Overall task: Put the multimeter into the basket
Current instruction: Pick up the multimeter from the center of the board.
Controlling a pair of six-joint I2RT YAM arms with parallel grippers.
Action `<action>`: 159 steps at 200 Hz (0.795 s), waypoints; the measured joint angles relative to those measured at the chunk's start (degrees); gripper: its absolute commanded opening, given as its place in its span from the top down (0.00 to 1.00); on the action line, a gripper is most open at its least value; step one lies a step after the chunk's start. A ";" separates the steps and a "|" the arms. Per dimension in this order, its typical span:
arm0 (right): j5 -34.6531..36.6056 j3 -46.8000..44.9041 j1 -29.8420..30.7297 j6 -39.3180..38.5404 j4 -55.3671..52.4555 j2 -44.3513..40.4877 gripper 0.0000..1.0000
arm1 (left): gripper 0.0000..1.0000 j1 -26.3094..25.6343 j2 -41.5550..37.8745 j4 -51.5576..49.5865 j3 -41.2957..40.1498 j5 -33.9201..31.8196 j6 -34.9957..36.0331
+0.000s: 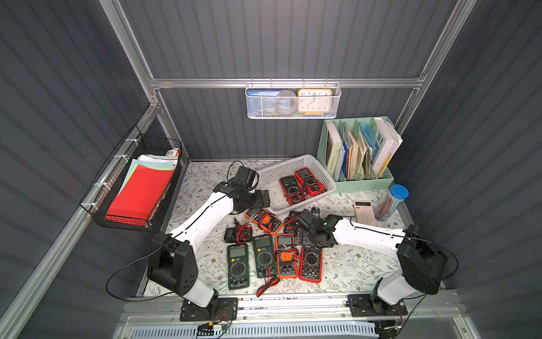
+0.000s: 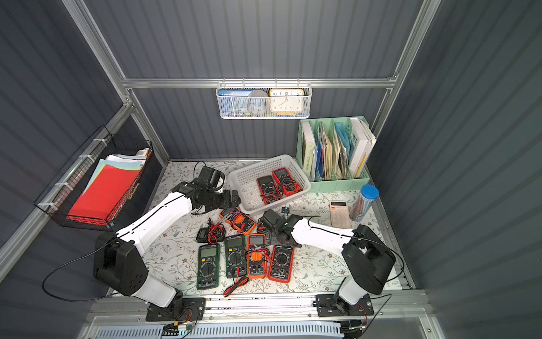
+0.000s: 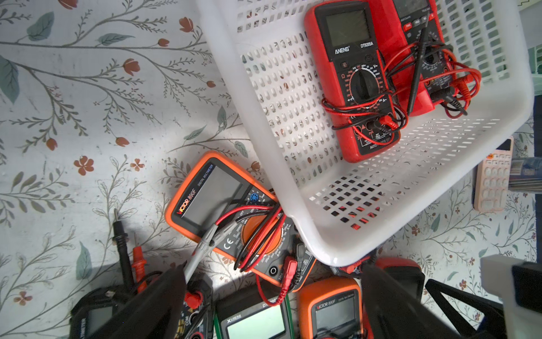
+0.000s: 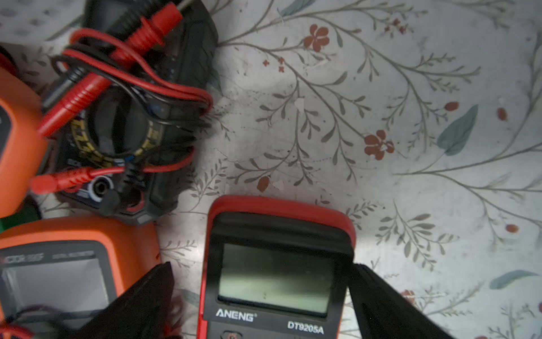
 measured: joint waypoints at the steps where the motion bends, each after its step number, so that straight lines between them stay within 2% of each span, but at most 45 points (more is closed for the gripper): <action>1: 0.00 -0.07 0.00 0.11 0.02 0.00 0.01 | 0.01 0.00 0.00 0.00 0.00 -0.02 0.00; 119: 2.47 -1.11 1.79 3.34 -0.44 3.45 0.01 | 0.01 0.00 0.00 0.09 0.00 0.20 0.00; 159: 0.42 -1.16 1.86 4.39 4.46 6.97 0.01 | 0.01 0.00 0.00 0.15 0.00 0.22 0.00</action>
